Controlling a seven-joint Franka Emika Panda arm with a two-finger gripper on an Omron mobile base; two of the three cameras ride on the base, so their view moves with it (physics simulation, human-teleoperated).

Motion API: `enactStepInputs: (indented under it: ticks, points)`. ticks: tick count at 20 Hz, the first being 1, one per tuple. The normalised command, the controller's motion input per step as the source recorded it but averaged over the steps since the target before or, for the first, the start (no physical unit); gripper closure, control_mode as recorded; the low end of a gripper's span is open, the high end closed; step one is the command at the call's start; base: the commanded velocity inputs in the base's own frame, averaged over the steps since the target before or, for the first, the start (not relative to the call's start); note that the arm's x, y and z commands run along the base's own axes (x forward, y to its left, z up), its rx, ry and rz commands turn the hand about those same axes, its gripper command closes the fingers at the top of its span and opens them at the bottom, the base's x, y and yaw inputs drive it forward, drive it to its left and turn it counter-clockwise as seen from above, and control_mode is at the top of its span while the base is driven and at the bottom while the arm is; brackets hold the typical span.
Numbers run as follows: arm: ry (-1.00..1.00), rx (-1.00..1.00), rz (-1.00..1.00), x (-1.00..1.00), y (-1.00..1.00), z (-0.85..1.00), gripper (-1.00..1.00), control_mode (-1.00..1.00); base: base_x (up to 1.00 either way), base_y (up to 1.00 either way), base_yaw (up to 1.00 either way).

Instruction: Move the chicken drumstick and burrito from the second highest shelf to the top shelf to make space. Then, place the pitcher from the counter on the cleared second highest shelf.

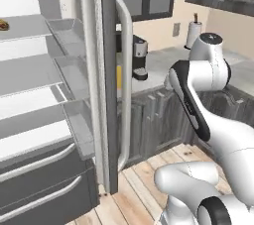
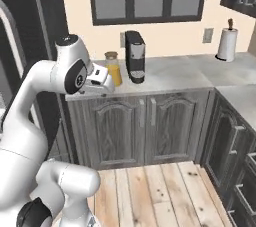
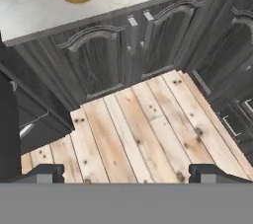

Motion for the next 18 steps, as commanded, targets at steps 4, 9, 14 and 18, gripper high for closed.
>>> enactStepInputs:
  ticks: [4, 9, 14, 18]
  points:
    - [0.0, 0.0, 0.0, 0.0, 0.0, 0.0, -1.0, 1.0, 0.63, -0.39, 0.61]
    - [0.0, 0.0, 0.0, 0.0, 0.0, 0.0, -1.0, 1.0, 0.53, -0.55, 0.58]
    - [0.0, 0.0, 0.0, 0.0, 0.0, 0.0, -1.0, 1.0, 0.52, -0.49, 0.52]
    - [0.0, 0.0, 0.0, 0.0, 0.0, 0.0, -1.0, 1.0, 0.53, -0.42, 0.31]
